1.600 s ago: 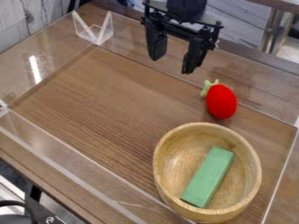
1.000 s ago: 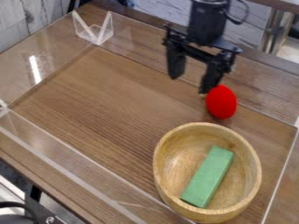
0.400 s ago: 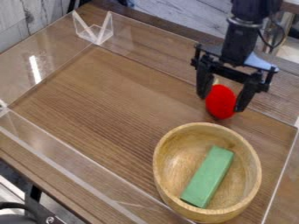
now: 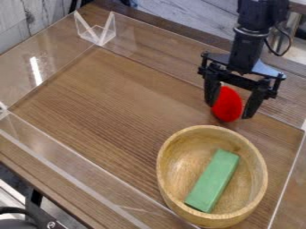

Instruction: Move the red fruit to the left

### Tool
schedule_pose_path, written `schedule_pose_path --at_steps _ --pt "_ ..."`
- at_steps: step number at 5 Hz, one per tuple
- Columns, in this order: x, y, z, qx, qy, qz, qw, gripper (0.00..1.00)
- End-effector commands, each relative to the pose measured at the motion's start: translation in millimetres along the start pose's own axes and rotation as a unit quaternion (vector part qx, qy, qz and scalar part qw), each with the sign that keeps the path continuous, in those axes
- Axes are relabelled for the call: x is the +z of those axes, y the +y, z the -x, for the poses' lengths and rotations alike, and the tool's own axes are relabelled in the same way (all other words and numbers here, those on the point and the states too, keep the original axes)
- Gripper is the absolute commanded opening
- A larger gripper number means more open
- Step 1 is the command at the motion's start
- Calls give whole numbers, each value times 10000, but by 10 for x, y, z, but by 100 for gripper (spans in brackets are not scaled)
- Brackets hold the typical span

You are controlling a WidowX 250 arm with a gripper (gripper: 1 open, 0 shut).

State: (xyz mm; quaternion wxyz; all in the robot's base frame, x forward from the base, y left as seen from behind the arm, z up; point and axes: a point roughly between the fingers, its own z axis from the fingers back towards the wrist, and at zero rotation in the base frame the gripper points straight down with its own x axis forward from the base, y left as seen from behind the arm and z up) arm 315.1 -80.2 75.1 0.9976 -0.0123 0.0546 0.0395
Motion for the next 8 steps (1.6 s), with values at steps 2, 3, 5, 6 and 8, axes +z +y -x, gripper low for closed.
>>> schedule_pose_path --at_steps 2,3,5,6,8 --pt "-48 -95 -127 310 -174 96 9993 100" --pt "-71 -162 -245 352 -269 167 9989 100" --pt "-100 -145 -288 522 -349 30 9980 100" --pt "-47 -142 -226 638 -425 -15 9971 100" --pt "244 -20 3 570 -591 -4 9966 100"
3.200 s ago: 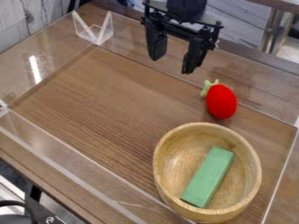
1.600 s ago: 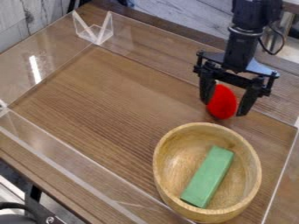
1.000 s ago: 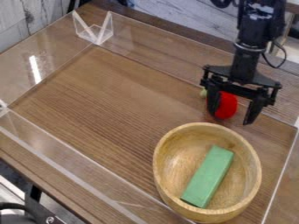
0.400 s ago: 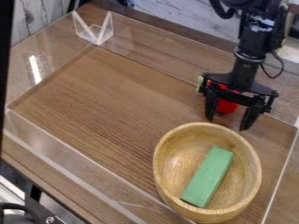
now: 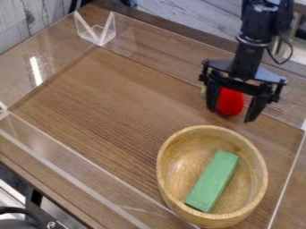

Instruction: Move the red fruit to the left

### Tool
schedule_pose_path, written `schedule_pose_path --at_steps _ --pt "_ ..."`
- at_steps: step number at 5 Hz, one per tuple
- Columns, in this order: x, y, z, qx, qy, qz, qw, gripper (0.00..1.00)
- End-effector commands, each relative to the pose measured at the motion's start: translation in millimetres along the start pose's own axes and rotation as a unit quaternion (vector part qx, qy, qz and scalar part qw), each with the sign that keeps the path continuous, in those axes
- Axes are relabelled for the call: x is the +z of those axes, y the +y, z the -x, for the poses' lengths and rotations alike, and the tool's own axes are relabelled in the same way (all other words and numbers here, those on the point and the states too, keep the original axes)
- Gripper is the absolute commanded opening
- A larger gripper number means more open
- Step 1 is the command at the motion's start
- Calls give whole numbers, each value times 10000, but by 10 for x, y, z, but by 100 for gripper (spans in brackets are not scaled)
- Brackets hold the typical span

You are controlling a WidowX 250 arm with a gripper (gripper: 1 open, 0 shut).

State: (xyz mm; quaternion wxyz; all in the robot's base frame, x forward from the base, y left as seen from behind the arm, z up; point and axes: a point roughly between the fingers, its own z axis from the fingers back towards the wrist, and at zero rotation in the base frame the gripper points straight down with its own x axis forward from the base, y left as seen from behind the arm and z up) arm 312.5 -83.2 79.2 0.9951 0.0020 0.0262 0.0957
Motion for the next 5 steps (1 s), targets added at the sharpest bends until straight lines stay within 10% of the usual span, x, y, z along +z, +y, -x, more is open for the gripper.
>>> schedule_pose_path --at_steps 1,5 --pt "74 60 -98 151 -259 153 9994 100" --pt "-114 23 -267 341 -234 240 9989 100"
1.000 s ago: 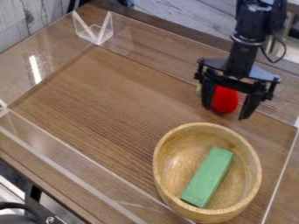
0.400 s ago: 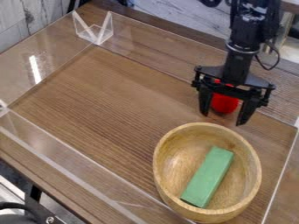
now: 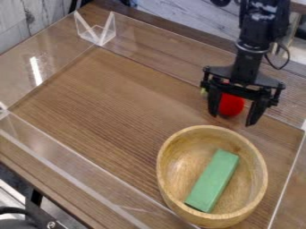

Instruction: Move the red fruit to the left

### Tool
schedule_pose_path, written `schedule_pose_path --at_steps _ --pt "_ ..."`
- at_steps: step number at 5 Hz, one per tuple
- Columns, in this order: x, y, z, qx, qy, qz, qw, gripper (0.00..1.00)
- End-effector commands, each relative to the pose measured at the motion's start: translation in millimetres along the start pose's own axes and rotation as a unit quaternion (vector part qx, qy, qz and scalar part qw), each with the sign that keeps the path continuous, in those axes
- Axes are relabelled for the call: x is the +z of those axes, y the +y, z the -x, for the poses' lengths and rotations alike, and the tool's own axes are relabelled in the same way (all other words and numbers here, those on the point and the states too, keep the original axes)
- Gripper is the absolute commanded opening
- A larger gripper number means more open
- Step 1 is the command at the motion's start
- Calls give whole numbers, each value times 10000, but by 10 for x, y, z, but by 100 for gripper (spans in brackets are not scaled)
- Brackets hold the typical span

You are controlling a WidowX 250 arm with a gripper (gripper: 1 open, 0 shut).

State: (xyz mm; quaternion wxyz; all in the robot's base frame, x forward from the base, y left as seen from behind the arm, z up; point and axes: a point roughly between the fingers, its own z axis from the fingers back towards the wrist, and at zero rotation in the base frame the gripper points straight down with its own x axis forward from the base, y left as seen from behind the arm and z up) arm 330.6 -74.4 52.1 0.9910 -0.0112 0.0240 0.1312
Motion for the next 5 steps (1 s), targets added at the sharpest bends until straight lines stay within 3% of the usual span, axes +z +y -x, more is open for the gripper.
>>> schedule_pose_path --at_steps 1,2,3,4,5 --pt "-28 -40 -78 385 -215 120 9990 0" --pt "157 54 -98 958 -486 297 9938 0" --pt "386 233 -62 1361 -655 493 9873 0" --pt "611 540 -38 1929 -862 655 9752 0" --pt "775 821 -18 2186 -970 807 9676 0"
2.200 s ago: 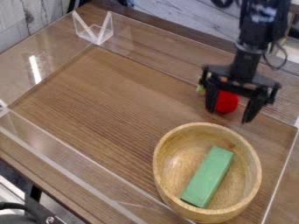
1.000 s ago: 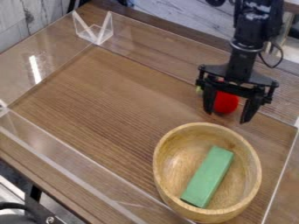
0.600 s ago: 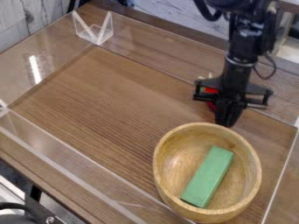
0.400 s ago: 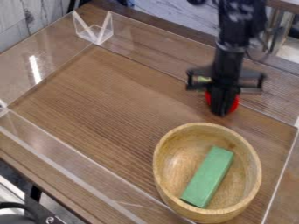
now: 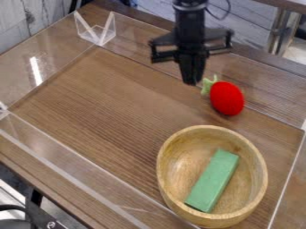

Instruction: Move the red fruit to the left

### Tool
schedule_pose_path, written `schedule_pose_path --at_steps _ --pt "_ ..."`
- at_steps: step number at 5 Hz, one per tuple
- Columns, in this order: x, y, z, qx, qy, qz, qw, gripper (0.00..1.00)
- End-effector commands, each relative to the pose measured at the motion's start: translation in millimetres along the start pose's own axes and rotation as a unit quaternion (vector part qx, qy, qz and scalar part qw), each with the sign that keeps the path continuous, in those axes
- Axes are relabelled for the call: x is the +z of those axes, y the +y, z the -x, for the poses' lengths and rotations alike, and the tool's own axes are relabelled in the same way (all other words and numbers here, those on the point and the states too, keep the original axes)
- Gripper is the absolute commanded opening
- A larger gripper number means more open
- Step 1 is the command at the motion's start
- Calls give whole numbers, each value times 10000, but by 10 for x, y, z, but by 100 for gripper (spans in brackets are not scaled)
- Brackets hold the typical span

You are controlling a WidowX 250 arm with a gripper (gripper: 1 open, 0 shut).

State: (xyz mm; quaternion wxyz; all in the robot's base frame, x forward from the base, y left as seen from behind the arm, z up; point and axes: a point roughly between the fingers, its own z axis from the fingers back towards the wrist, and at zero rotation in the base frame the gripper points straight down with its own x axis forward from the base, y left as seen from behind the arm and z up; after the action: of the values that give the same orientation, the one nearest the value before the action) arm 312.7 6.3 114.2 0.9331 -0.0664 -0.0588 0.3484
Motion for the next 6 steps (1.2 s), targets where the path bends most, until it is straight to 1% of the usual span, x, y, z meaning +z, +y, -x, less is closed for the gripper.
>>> schedule_pose_path --at_steps 1,2,3,4,5,6 --pt "191 71 -61 218 -210 247 9992 0" --pt "90 -105 -18 568 -204 312 9977 0" --pt "-16 -253 32 885 -198 346 9953 0" --pt "62 -176 -47 1411 -284 400 9888 0" --pt "227 37 -196 1855 -379 480 9807 0" --pt "194 -20 -251 2138 -408 510 9747 0"
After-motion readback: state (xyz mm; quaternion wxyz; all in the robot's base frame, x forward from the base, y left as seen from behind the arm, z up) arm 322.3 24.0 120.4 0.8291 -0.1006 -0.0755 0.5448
